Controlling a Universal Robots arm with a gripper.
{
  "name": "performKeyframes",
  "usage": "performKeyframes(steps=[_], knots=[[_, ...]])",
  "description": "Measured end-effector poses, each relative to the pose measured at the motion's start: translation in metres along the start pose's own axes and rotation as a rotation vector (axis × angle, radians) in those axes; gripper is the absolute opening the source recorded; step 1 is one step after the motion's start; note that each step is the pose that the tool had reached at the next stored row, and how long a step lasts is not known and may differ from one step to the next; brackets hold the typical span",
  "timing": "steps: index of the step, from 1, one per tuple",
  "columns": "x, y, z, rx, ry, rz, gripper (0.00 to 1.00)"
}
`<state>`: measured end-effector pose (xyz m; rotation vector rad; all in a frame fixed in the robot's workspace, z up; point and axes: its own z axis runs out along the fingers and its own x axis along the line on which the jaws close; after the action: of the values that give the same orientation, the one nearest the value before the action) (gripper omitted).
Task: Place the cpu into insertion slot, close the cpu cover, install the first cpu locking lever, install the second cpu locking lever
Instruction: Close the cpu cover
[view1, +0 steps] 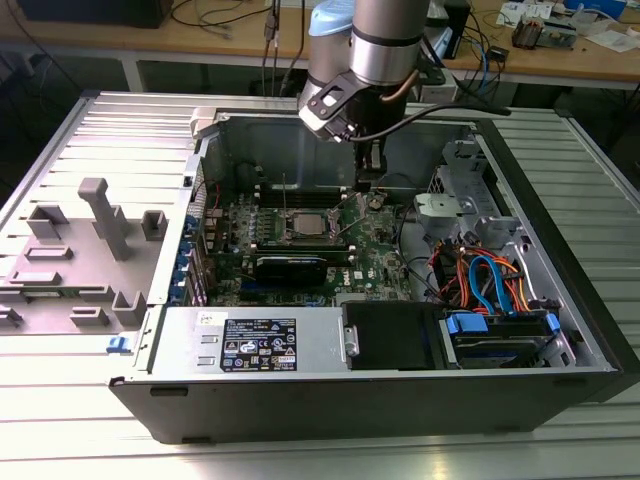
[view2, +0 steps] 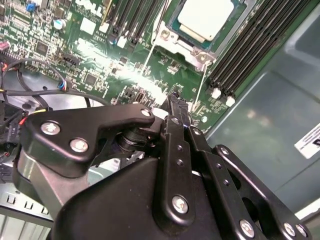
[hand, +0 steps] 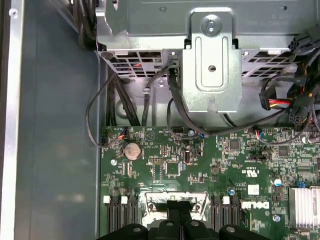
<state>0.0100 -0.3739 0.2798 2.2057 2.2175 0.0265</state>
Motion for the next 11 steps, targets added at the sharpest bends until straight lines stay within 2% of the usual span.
performKeyframes(steps=[3,7,11], knots=[[0.0,0.0049,0.0035,0.0,0.0001,-0.001,0.11],[-0.0001,0.0177,0.0104,0.0,0.0,-0.002,0.11],[-0.0002,0.0259,0.0165,0.0006,0.0001,-0.002,0.11]])
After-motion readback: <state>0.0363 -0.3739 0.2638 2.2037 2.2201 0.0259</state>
